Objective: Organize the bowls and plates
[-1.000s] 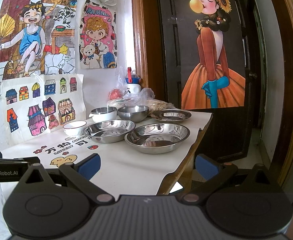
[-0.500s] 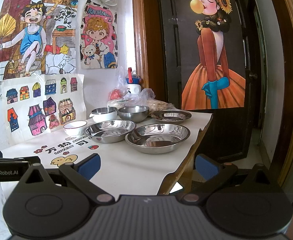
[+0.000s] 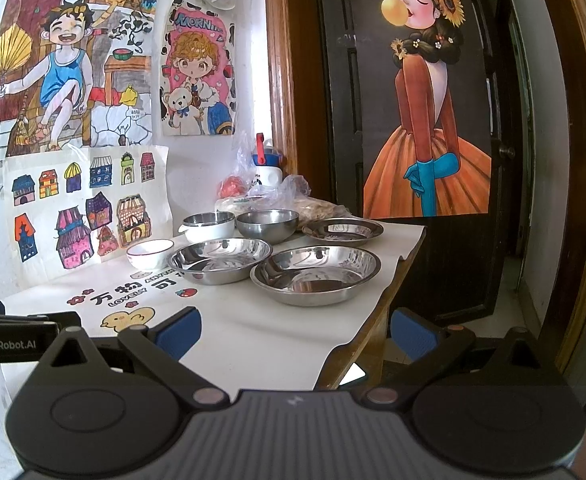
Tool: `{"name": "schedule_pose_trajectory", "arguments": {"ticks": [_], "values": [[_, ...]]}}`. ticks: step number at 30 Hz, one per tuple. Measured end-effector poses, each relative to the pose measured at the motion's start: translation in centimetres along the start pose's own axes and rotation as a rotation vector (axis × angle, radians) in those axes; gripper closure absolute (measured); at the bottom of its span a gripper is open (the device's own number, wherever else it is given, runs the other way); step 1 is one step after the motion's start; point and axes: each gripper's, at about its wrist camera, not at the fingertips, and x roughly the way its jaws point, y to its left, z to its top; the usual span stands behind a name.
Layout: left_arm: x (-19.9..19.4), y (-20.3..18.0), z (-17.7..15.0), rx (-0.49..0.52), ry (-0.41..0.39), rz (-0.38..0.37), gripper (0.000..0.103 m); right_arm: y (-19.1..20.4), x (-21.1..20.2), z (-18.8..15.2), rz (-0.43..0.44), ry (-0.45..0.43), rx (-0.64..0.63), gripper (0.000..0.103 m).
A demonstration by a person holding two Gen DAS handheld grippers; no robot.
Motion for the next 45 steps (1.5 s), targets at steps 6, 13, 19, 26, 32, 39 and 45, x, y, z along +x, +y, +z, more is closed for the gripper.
{"name": "schedule_pose_trajectory", "arguments": {"ticks": [6, 13, 19, 26, 32, 39, 45], "values": [[-0.33, -0.31, -0.07, 0.002, -0.001, -0.007, 0.001, 0.00, 0.01, 0.01, 0.000, 0.000, 0.000, 0.000], [-0.36, -0.40, -0.09, 0.001, -0.001, -0.007, 0.001, 0.01, 0.04, -0.02, 0.000, 0.001, 0.000, 0.000], [-0.19, -0.30, -0.28, 0.002, -0.002, -0.012, 0.001, 0.02, 0.10, -0.01, 0.000, 0.001, -0.001, 0.000], [-0.21, -0.33, -0.31, 0.002, -0.003, -0.012, 0.001, 0.06, 0.20, 0.01, 0.000, 0.001, -0.001, 0.000], [-0.03, -0.36, -0.26, 0.000, 0.000, -0.018, 0.001, 0.13, 0.26, 0.01, -0.001, 0.002, -0.002, 0.000], [0.05, -0.44, -0.29, -0.001, 0.000, -0.019, 0.001, -0.03, 0.49, 0.00, 0.000, 0.002, -0.002, 0.000], [0.62, -0.46, -0.20, -0.010, 0.016, -0.038, 0.001, 0.08, 0.63, 0.38, 0.018, -0.003, -0.019, 0.000]]}}
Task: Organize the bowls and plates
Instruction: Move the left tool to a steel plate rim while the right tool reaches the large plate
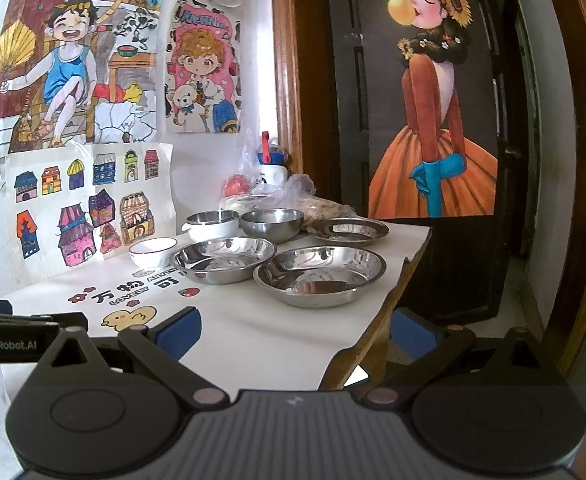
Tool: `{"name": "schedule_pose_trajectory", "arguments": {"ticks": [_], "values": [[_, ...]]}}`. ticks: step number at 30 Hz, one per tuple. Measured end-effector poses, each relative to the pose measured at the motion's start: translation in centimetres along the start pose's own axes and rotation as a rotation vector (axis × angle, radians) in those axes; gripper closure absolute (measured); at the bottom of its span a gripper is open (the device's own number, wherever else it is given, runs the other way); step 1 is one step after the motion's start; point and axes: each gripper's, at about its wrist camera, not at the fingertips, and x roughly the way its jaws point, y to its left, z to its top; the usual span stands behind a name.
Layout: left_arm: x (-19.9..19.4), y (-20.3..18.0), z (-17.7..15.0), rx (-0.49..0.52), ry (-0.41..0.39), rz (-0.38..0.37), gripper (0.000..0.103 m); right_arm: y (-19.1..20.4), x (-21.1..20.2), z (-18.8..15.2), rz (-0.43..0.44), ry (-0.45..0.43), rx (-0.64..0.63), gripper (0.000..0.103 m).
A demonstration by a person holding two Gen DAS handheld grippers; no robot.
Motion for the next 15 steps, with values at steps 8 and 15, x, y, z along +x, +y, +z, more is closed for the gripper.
{"name": "schedule_pose_trajectory", "arguments": {"ticks": [8, 15], "values": [[2.5, 1.9, 1.8, -0.091, 0.100, -0.056, 0.001, -1.4, 1.5, 1.0, 0.028, -0.024, -0.045, 0.000], [5.3, 3.0, 3.9, -0.150, 0.147, -0.114, 0.001, -2.9, 3.3, 2.9, 0.048, -0.017, -0.097, 0.000]]}}
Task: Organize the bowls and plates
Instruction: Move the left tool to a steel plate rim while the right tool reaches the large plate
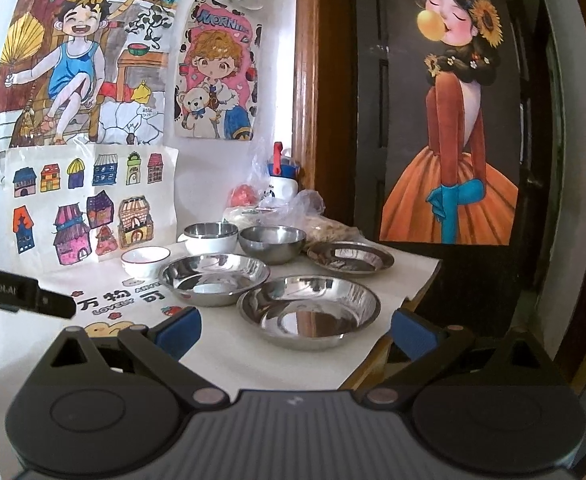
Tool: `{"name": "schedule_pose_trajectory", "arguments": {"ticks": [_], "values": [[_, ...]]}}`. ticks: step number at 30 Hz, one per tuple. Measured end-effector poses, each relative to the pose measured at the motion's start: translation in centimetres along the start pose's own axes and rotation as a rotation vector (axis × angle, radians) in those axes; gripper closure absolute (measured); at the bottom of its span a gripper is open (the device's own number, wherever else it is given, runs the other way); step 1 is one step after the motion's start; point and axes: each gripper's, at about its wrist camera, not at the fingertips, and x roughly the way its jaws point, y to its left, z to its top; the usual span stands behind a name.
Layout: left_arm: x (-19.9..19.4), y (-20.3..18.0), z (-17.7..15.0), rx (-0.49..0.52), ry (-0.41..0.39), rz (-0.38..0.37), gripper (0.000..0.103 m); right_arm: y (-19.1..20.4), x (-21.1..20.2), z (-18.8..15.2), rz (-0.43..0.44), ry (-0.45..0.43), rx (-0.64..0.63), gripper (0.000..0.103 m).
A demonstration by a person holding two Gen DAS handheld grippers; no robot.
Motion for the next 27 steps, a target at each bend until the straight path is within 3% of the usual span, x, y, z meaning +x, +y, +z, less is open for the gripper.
{"name": "schedule_pose_trajectory", "arguments": {"ticks": [10, 19, 25, 27], "values": [[2.8, -0.1, 4.2, -0.049, 0.040, -0.016, 0.001, -1.4, 3.0, 2.8, 0.060, -0.008, -0.128, 0.000], [4.9, -1.5, 6.0, -0.025, 0.028, -0.062, 0.001, -3.5, 5.6, 4.5, 0.077, 0.008, -0.159, 0.000], [7.1, -1.9, 5.9, -0.181, 0.058, -0.129, 0.001, -5.4, 8.1, 4.4, 0.076, 0.061, -0.162, 0.000], [8.0, -2.7, 5.8, -0.183, 0.074, -0.134, 0.001, -6.1, 9.0, 4.3, 0.078, 0.083, -0.165, 0.000]]}}
